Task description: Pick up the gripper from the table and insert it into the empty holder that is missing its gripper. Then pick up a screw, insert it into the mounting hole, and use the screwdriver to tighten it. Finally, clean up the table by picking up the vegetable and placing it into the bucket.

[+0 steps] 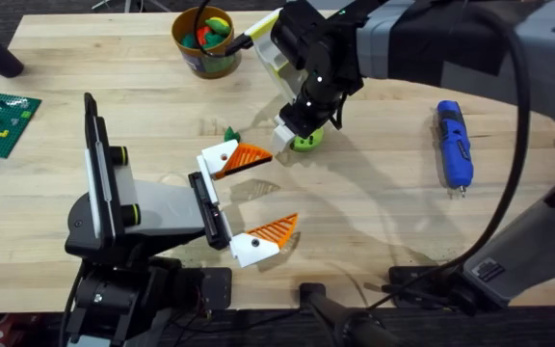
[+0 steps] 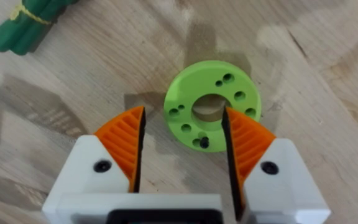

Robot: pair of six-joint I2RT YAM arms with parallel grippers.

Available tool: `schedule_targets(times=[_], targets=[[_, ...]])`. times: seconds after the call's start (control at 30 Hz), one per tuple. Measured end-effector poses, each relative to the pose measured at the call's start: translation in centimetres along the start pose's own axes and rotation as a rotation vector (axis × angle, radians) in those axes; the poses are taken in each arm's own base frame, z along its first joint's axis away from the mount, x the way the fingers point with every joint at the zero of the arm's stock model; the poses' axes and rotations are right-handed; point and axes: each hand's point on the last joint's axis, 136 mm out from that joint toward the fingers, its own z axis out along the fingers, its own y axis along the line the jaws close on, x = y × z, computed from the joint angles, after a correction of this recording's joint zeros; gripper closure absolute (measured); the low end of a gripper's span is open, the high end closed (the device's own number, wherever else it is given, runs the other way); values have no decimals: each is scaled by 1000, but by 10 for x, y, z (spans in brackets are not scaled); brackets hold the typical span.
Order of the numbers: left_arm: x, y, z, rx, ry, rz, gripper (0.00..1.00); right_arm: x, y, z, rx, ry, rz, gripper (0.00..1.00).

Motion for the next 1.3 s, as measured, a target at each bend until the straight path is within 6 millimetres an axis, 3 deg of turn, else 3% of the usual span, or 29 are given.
schedule_targets(times=[0.33,0.47,0.6,0.87,1.13,1.3], targets=[[0,0,0,0,-1,2,8,0,-2,0,0,0,-1,337],[0,0,0,0,-1,2,8,9,-5,-2,-2,37,9,337],[0,0,0,0,-1,2,8,18,-9,-15,-5,91,22,337],[0,0,0,0,-1,2,8,16,-21,-45,31,106,19,337],[0,0,0,0,-1,2,8,17,-24,-45,51,114,15,337],[0,0,0,0,-1,2,8,20,-24,-35,47,142,18,337]])
